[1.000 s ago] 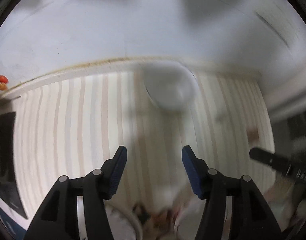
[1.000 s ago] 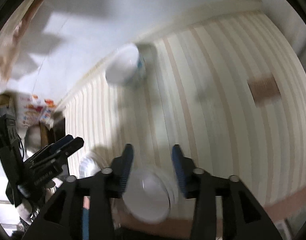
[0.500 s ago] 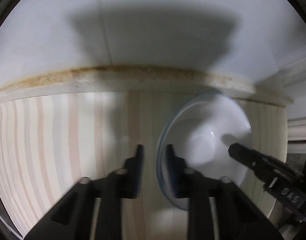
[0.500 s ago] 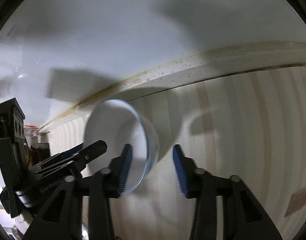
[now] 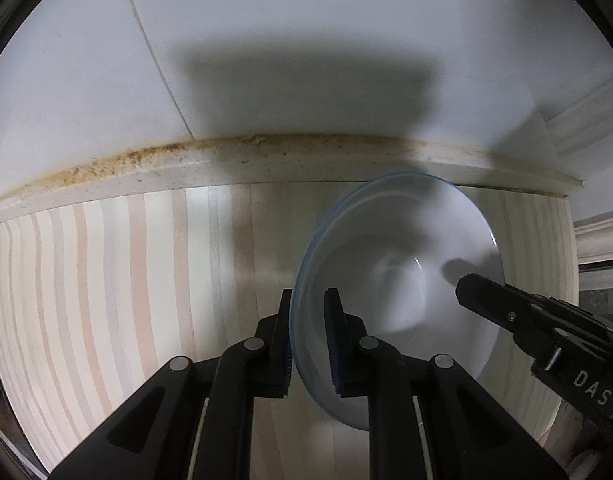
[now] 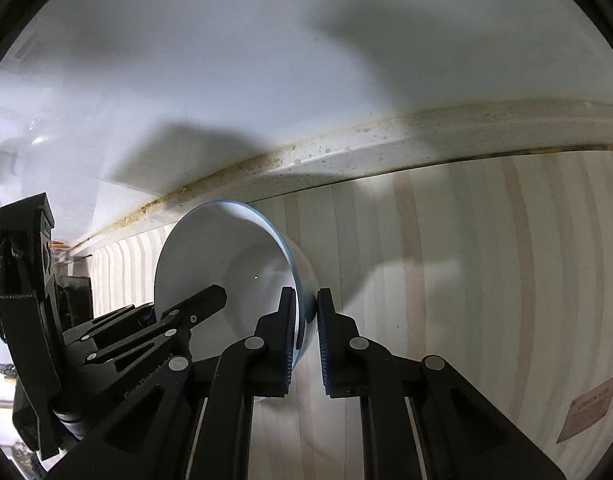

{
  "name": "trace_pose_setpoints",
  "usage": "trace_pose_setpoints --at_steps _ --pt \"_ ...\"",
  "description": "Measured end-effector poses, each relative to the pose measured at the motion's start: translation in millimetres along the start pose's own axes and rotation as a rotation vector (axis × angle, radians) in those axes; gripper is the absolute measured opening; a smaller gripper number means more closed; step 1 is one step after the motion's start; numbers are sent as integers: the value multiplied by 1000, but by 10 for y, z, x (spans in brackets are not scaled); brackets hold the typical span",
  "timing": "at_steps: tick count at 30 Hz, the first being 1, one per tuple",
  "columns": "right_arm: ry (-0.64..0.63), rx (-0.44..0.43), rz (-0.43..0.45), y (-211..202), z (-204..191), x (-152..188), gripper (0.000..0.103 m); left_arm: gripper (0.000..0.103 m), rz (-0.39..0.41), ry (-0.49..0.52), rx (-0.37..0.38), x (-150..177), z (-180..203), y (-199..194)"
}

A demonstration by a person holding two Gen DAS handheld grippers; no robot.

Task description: Organize plates and bowls

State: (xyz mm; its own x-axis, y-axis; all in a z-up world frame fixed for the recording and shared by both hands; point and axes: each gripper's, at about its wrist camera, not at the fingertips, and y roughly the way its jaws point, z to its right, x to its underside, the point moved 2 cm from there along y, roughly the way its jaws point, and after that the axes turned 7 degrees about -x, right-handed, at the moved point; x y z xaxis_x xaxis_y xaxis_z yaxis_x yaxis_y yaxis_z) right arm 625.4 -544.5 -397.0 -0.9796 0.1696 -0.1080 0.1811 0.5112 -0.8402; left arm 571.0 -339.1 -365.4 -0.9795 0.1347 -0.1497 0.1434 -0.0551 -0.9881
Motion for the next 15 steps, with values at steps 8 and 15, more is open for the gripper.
trace_pose_setpoints --at_steps 8,15 --pt "-23 -1 37 -351 -147 233 12 12 69 46 5 286 67 -474" --pt "-31 -5 79 -759 -328 620 12 12 99 98 12 621 77 -891"
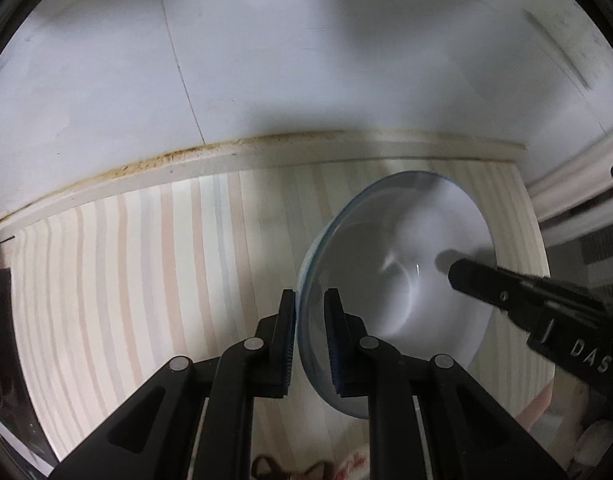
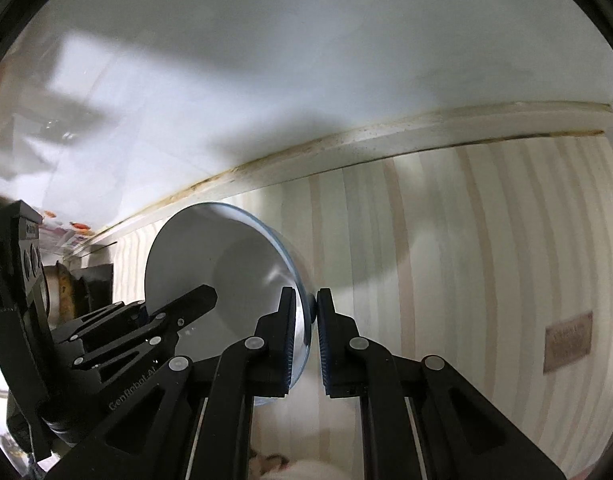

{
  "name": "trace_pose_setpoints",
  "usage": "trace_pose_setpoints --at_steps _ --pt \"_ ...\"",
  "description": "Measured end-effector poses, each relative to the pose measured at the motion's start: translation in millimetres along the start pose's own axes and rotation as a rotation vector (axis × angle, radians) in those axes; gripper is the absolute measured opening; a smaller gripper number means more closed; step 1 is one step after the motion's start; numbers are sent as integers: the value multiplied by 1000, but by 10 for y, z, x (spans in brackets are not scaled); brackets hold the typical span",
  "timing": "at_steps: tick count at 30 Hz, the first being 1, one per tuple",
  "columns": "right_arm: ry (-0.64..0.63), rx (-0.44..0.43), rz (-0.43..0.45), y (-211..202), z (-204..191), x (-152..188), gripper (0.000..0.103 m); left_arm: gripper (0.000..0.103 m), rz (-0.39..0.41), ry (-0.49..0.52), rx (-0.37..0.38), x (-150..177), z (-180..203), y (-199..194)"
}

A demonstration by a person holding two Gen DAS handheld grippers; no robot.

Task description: Organize plates and bowls

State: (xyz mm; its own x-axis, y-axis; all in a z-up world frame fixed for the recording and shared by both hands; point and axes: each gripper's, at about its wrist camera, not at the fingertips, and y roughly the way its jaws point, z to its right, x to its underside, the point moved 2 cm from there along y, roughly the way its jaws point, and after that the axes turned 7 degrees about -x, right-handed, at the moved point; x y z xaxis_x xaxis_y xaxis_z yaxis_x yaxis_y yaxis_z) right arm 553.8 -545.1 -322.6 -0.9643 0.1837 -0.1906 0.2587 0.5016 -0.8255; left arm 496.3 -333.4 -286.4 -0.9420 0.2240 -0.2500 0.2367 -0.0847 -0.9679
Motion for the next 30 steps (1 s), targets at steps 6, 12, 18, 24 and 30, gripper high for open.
trace_pose_setpoints --at_steps 6,12,18,24,30 --pt "-5 3 28 -343 -179 387 12 12 15 32 10 303 44 -300" --pt "13 -10 46 -711 -165 845 12 12 4 60 36 606 115 -490" --pt "40 -13 43 -896 -159 1343 12 12 -9 99 47 923 209 -583" --pt "82 -2 22 -927 -36 1833 12 12 -47 141 52 1209 326 -522" --pt "132 7 -25 -826 170 2151 12 12 -120 181 39 1427 452 -314"
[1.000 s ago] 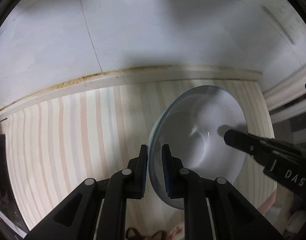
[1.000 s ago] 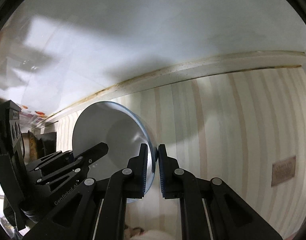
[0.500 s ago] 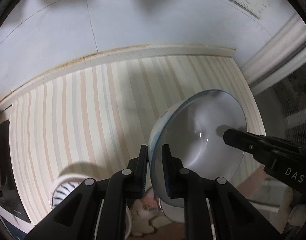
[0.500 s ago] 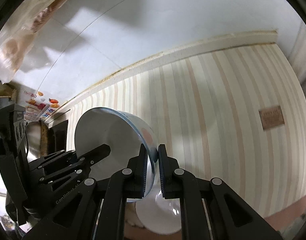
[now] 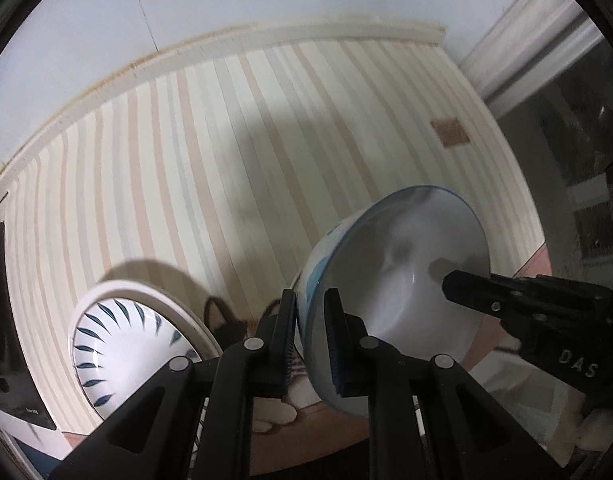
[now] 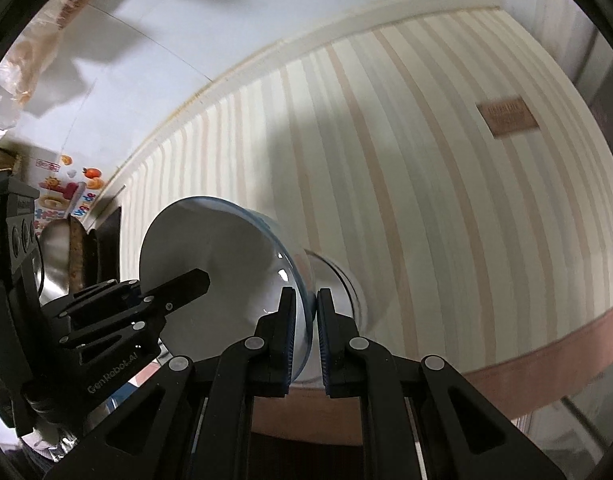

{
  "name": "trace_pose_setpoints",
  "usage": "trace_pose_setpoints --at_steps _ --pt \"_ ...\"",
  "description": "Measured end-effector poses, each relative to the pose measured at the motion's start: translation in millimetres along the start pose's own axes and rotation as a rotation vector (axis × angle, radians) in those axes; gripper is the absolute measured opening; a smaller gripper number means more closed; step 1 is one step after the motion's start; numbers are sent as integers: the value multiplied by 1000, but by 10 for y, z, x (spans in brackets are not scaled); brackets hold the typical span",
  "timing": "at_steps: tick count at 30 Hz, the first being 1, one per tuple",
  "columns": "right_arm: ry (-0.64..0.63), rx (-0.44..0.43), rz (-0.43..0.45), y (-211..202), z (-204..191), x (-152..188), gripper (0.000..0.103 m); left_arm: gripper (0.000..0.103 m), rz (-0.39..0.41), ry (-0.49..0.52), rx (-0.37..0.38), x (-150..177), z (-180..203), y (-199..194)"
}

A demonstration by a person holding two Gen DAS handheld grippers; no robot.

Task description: Organize plates and bowls

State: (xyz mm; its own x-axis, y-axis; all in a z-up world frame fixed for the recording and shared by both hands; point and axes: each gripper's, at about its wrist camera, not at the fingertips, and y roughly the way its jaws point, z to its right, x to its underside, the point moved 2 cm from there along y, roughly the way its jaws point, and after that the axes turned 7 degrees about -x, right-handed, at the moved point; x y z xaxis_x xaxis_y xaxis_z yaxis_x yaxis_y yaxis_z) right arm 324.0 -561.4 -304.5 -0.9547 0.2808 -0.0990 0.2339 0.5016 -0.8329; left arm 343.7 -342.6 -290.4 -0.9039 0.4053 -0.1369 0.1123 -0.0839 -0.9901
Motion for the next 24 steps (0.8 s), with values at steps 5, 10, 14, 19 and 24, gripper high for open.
trace_pose_setpoints --at_steps 5,10,14,19,24 --pt "22 4 -40 108 113 88 12 12 -50 7 -10 71 21 169" --pt "36 9 -74 218 178 100 12 12 -74 18 -33 92 47 263" --pt "46 13 -97 301 198 101 12 12 -83 19 -43 88 44 314" --pt "58 33 -99 336 241 74 12 12 -86 27 -48 84 37 326" --pt "70 24 -99 348 236 65 15 13 -69 35 -55 110 32 271"
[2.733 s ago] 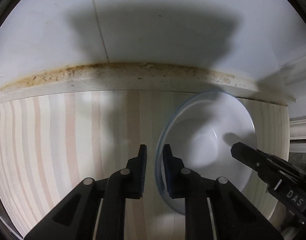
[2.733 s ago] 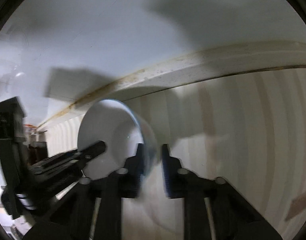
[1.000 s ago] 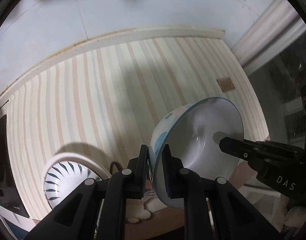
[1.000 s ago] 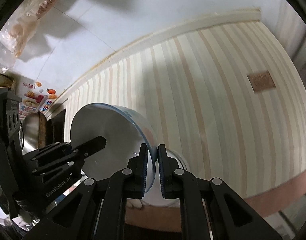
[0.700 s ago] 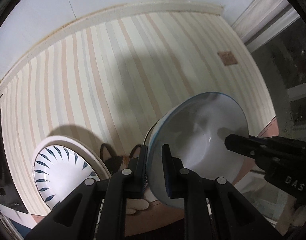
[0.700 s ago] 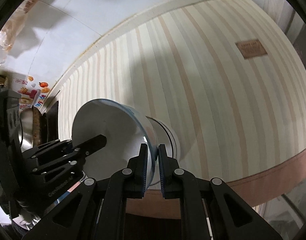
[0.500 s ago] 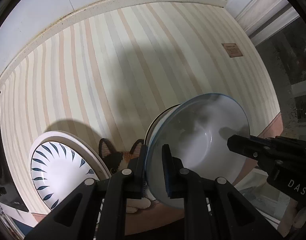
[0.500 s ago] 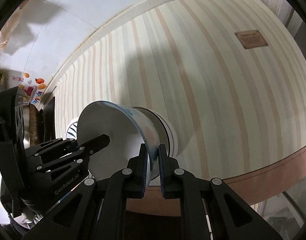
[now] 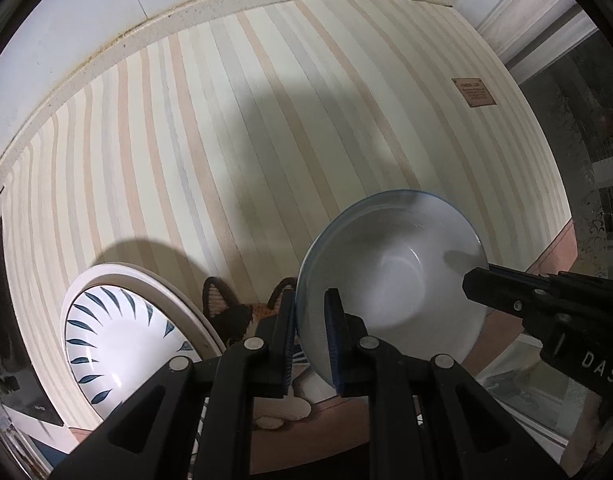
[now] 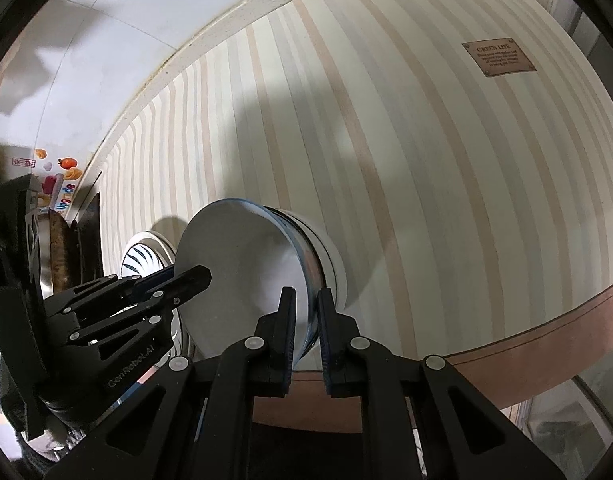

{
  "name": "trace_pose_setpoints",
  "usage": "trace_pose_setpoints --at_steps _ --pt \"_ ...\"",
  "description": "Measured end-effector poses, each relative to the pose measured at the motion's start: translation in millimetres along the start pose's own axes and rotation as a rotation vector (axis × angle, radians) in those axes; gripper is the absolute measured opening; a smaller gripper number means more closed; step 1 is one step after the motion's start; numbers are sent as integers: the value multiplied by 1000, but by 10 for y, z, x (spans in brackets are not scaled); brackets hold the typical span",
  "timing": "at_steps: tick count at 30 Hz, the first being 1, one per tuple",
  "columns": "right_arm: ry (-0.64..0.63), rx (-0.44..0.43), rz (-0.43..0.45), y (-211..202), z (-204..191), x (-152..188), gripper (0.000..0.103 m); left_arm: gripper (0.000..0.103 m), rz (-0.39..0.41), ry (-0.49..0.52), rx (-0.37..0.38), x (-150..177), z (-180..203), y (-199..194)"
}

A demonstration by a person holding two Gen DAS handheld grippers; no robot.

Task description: Organize plates and bowls

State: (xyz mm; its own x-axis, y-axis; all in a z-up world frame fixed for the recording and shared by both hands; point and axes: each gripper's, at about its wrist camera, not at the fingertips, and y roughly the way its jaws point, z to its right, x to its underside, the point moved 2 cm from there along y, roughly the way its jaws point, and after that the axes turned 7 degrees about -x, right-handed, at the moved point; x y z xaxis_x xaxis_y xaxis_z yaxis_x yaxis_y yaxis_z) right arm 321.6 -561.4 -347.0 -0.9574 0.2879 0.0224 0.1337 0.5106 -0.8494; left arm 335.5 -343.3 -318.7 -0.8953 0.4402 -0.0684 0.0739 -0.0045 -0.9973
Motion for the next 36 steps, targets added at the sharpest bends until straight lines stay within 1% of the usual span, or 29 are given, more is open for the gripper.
trace_pose_setpoints --at_steps 3,5,6,7,8,9,11,13,14,15,16,17,18,19,23,25,26,31,36 --pt "13 -4 9 -46 -9 10 15 13 33 4 -9 37 -11 -147" --pt "10 -9 21 -104 -30 47 20 13 51 2 -8 84 -30 -250" --pt "6 -8 27 -135 -51 70 23 16 60 0 -6 116 -39 -309" --pt "-3 1 37 -181 -80 111 31 18 74 -1 -4 157 -45 -377" --pt "-12 15 49 -223 -107 150 42 19 87 1 -3 189 -45 -430" --pt "-23 29 63 -272 -141 197 47 21 108 7 -5 235 -45 -506" --pt "-36 46 85 -369 -205 301 63 26 144 24 -17 312 -44 -642" --pt "-56 66 109 -474 -282 403 69 37 174 29 -13 397 -64 -779" --pt "-67 72 120 -528 -317 457 74 40 186 28 -5 434 -80 -843" --pt "-78 81 133 -586 -359 512 77 48 194 29 1 456 -89 -888" --pt "-86 88 149 -649 -401 570 82 62 205 27 6 488 -104 -944" --pt "-91 94 160 -707 -433 619 85 69 223 25 7 515 -118 -1003" --pt "-96 105 173 -765 -464 670 86 79 236 24 5 534 -114 -1046" --pt "-102 121 186 -822 -489 722 88 82 247 21 4 561 -124 -1092" --pt "-120 145 244 -1065 -599 926 92 85 292 6 14 674 -184 -1314" --pt "-132 164 276 -1194 -660 1024 93 91 309 -2 22 729 -209 -1399" --pt "-134 173 292 -1248 -697 1076 94 93 319 -5 25 754 -216 -1450" --pt "-154 207 366 -1551 -838 1289 96 95 371 -21 36 872 -252 -1678" --pt "-172 209 414 -1783 -975 1456 97 96 403 -32 52 958 -266 -1839"
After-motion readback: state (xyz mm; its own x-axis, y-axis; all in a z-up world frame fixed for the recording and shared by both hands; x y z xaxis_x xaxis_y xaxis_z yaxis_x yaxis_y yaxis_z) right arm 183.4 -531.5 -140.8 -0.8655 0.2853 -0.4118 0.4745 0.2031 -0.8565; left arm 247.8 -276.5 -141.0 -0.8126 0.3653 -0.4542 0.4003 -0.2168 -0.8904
